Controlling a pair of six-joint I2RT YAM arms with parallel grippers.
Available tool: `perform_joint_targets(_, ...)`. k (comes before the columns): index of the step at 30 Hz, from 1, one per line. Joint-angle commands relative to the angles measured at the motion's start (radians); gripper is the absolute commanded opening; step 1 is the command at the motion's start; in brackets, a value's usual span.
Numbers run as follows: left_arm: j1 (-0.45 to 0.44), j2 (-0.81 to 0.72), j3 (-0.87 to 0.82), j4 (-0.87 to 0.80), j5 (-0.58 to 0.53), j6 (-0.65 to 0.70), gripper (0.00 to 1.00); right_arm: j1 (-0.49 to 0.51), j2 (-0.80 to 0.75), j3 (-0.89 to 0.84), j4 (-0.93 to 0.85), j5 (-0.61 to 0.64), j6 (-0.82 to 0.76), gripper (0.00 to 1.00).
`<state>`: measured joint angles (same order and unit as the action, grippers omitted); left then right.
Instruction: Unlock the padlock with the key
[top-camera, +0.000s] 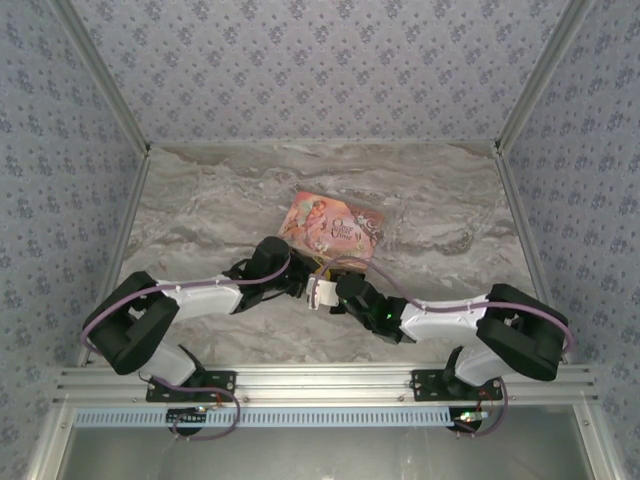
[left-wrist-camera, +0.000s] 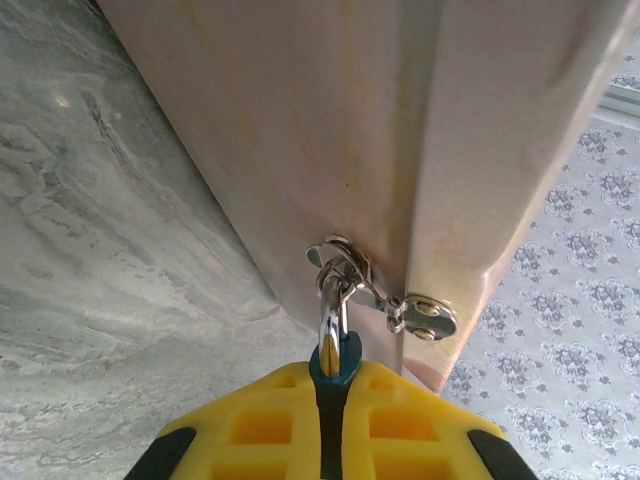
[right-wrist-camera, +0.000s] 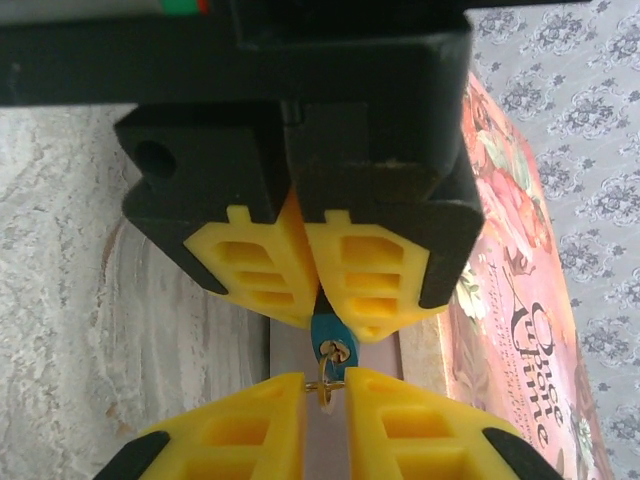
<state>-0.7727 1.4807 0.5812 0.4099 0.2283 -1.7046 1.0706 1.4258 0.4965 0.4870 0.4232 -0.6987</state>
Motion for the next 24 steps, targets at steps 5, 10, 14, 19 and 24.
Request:
perform_joint_targets(5,0.003,-0.015,0.038,0.027,0.022,-0.017,0.0,-0.009,0.028,0.03,0.057,0.012,0.031,0.13)
perform_joint_targets(10,0.003,-0.013,0.037,0.03,0.022,-0.017,0.0,-0.014,0.028,0.029,0.059,0.016,0.049,0.11)
perform_joint_targets(14,0.003,-0.015,0.036,0.033,0.023,-0.017,0.0,-0.015,0.036,0.03,0.071,0.022,0.078,0.08)
perform_joint_targets(19,0.003,-0.017,0.029,0.041,0.022,-0.018,0.0,-0.029,0.029,0.026,0.09,0.019,0.232,0.02)
perform_joint_targets(24,0.003,-0.02,0.019,0.046,0.017,-0.021,0.0,-0.037,0.037,0.023,0.095,0.003,0.484,0.0)
